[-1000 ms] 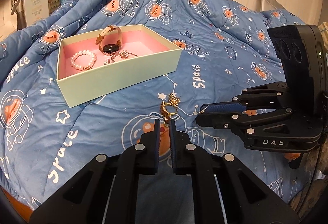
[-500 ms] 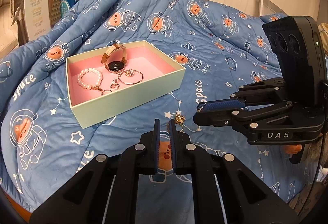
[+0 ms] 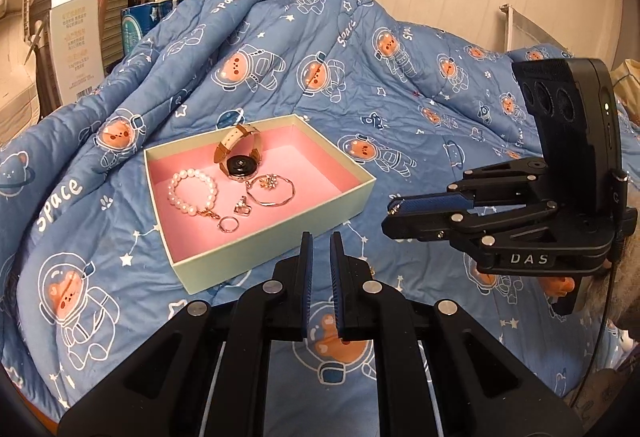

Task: Organize jewelry
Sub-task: 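Lift the held earring and heart charm and move both tools toward the box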

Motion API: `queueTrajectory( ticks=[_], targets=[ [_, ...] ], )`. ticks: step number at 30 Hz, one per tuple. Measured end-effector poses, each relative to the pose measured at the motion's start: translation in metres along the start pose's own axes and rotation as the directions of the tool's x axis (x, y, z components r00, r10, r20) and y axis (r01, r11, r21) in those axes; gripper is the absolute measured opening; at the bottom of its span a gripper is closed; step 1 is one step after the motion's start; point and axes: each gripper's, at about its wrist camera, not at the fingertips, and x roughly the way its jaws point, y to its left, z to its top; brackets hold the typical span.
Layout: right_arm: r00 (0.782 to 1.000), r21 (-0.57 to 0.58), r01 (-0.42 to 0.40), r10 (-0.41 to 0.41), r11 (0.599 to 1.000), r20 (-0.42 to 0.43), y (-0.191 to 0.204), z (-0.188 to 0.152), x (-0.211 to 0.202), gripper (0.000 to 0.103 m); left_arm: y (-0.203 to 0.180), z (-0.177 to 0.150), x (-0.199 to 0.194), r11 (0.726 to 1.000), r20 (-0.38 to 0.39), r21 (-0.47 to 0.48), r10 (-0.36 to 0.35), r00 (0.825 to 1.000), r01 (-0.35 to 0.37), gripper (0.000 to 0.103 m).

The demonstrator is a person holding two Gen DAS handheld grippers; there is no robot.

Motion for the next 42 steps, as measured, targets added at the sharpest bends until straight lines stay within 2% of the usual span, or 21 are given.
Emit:
queueTrajectory(
  ticks=[7,12,14,16,17,20,23,25,28,38,42],
  targets=[
    [1.0,0.019,0.013,-0.012,1.0,-0.026,-0.007,-0.007,0.004,0.014,-0.024,-0.037,0.039,0.998,-0.152,0.06,-0.016,0.988,0.025,0.009],
    [0.999,0.022,0.02,-0.019,1.0,-0.027,-0.009,-0.009,0.003,0.014,-0.03,-0.05,0.061,0.998,-0.196,0.061,0.001,0.981,0.011,0.012],
    [0.999,0.024,0.023,-0.022,0.999,-0.027,-0.01,-0.009,0.003,0.014,-0.029,-0.05,0.06,0.999,-0.186,0.049,-0.01,0.983,0.019,0.023],
    [0.999,0.024,0.024,-0.023,0.999,-0.029,-0.01,-0.009,0.003,0.014,-0.029,-0.049,0.059,0.999,-0.171,0.04,-0.007,0.985,0.014,0.06],
    [0.999,0.024,0.024,-0.023,0.999,-0.031,-0.01,-0.01,0.004,0.014,-0.029,-0.048,0.057,0.999,-0.16,0.036,-0.004,0.987,0.01,0.061],
    [0.999,0.029,0.025,-0.024,0.999,-0.036,-0.011,-0.011,0.005,0.014,-0.03,-0.045,0.059,0.999,-0.154,0.034,0.001,0.988,0.005,0.059],
    [0.999,0.031,0.025,-0.024,0.999,-0.037,-0.011,-0.012,0.006,0.014,-0.033,-0.046,0.065,0.999,-0.163,0.044,0.012,0.987,-0.005,0.041],
    [0.999,0.03,0.026,-0.024,0.999,-0.037,-0.011,-0.012,0.006,0.014,-0.036,-0.047,0.067,0.998,-0.167,0.058,0.017,0.986,-0.008,0.02],
    [0.999,0.029,0.028,-0.027,0.999,-0.037,-0.011,-0.012,0.006,0.014,-0.039,-0.049,0.066,0.998,-0.171,0.065,0.007,0.985,0.004,0.008],
    [0.999,0.007,0.012,-0.011,1.0,-0.032,-0.007,-0.006,0.006,0.014,-0.034,-0.032,0.036,0.998,-0.118,0.064,0.001,0.993,0.006,0.007],
    [1.0,0.005,0.015,-0.015,1.0,-0.027,-0.007,-0.004,0.006,0.014,-0.033,-0.034,0.036,0.997,-0.134,0.075,0.001,0.991,0.009,0.008]
  ],
)
